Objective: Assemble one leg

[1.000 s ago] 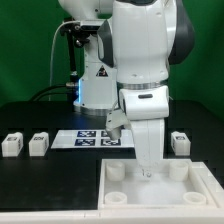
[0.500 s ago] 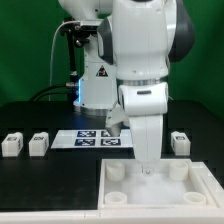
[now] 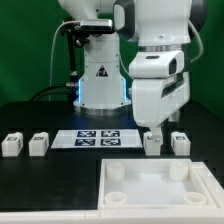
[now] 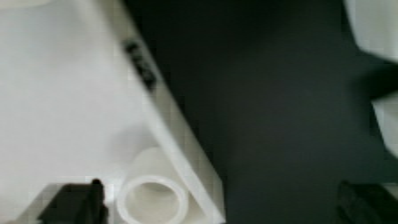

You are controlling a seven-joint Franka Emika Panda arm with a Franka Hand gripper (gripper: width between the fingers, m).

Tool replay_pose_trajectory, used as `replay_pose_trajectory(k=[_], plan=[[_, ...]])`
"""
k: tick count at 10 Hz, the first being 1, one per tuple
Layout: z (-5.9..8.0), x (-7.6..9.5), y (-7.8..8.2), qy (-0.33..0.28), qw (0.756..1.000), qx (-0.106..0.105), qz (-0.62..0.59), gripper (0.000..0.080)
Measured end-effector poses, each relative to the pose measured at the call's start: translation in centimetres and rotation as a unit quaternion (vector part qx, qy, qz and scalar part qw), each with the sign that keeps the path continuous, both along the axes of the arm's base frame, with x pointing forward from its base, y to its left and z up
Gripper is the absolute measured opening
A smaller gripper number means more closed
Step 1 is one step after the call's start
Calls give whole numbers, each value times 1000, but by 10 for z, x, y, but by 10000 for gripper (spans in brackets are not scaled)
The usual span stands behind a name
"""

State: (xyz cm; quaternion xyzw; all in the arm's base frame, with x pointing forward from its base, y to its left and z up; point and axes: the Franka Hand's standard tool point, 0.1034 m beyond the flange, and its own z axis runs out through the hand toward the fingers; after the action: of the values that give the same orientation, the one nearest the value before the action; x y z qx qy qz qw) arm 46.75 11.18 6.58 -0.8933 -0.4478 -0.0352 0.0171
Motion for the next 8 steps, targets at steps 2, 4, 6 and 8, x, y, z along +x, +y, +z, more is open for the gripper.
replay_pose_trajectory(k=[2,4,6,8], plan=[[1,1,4,7,996,12,-87,649],[1,0,7,15,984,19,-174,649],[-5,-14,15,30,951,28,-308,649],[-11,-26,31,53,897,33,-437,649]])
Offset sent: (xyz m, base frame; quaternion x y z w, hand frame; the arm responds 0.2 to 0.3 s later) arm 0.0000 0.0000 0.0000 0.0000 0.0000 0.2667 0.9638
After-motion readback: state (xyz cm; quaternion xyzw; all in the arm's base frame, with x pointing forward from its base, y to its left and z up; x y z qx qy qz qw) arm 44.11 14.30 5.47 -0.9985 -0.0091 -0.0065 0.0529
